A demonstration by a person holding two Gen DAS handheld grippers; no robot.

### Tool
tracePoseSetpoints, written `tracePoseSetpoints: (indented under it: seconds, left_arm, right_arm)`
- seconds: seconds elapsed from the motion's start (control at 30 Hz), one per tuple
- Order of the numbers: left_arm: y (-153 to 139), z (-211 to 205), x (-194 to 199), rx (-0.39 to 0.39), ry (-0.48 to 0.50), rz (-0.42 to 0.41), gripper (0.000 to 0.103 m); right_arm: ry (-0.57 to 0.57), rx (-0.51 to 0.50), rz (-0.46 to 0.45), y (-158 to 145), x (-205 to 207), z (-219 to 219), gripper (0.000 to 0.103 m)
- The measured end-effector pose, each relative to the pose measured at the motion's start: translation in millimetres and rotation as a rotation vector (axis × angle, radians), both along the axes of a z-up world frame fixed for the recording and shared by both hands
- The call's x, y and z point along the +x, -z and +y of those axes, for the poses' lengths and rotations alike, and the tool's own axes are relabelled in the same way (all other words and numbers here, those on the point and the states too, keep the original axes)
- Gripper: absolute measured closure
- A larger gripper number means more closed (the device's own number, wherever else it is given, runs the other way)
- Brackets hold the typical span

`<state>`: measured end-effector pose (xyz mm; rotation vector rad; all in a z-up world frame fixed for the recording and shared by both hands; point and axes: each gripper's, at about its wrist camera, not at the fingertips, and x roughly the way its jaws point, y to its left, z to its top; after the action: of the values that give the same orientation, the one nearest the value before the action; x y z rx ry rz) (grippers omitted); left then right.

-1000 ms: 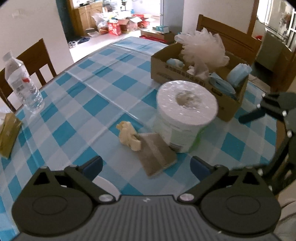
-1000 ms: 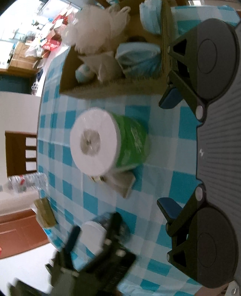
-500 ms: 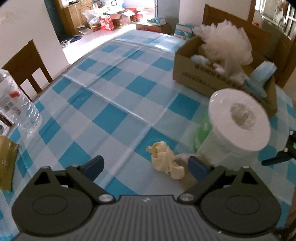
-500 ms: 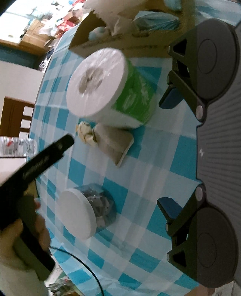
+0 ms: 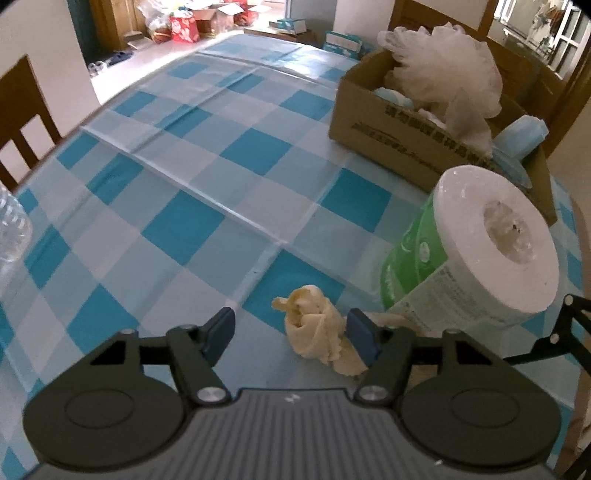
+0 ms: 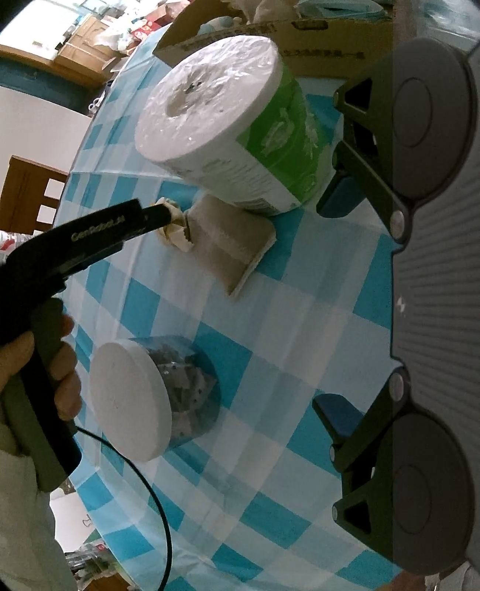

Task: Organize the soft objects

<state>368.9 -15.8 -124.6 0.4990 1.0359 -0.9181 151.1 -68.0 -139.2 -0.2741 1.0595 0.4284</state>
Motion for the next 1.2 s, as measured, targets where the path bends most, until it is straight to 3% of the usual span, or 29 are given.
tracePoseSetpoints:
  seconds: [0.07,0.23,0.33,0.6,0.93,1.03,1.2]
  left_arm:
    - [4,-2,1,-0.001,0.003,0.017,0.051]
    - [12,-5,0,-0.017,0.013,0.072,0.075]
    - [12,-4,-2,-0.02,0.014,0.073,0.081]
    - [5,5,-1,-0.001,-0.018,0.028,0.083]
    - [1,13,-1,-0.02,-0.03,0.022,0.083]
    - [-1,14,-3,-0.028,-0.027,0.022,0.083]
    - [-2,16,-4,-0.039,-0.019,0.02,0.083]
  right_arm:
    - [-0.005,-0.001,-0.001,0,1,0,0.0]
    - [-0.02,-0.001,-0.003,0,3,2,0.0]
    - [-0.028,-0.005,-0.006,0,3,3,0.0]
    - [-0.055,-0.044,-0.035,2,7,14,0.003]
    - [-0.035,-0.127,-0.087,8,15,31,0.024]
    - [-0.007,-0.148,-0.111,8,17,31,0.035]
    - [0.047,-0.161,-0.138,9,21,30,0.039]
